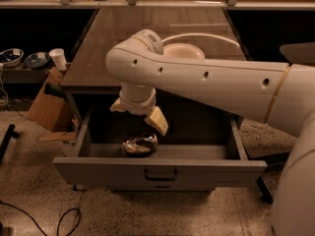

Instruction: Pick orange can from top drawer and place on counter

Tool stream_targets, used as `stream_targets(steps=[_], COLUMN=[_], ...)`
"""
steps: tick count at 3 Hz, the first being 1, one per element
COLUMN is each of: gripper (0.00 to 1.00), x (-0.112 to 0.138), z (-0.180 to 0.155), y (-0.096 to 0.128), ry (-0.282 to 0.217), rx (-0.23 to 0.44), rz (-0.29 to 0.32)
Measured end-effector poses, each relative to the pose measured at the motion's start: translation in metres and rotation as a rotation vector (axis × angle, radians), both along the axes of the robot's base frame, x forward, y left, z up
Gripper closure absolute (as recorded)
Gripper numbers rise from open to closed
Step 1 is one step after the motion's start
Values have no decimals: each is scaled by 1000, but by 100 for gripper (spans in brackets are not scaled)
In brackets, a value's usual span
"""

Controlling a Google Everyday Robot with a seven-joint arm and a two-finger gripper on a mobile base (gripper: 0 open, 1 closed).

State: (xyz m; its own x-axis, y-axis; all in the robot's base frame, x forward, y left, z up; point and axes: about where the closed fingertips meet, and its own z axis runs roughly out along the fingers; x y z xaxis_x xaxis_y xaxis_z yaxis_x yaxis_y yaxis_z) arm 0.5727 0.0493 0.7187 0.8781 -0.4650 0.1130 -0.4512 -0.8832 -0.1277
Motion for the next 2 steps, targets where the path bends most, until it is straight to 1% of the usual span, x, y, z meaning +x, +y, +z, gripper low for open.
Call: stream_targets(steps=[1,2], gripper=[0,0], x=[10,0], z=[-15,-31], y=[22,35], ry=[-24,-36], rx=[16,39], rz=[-2,-30])
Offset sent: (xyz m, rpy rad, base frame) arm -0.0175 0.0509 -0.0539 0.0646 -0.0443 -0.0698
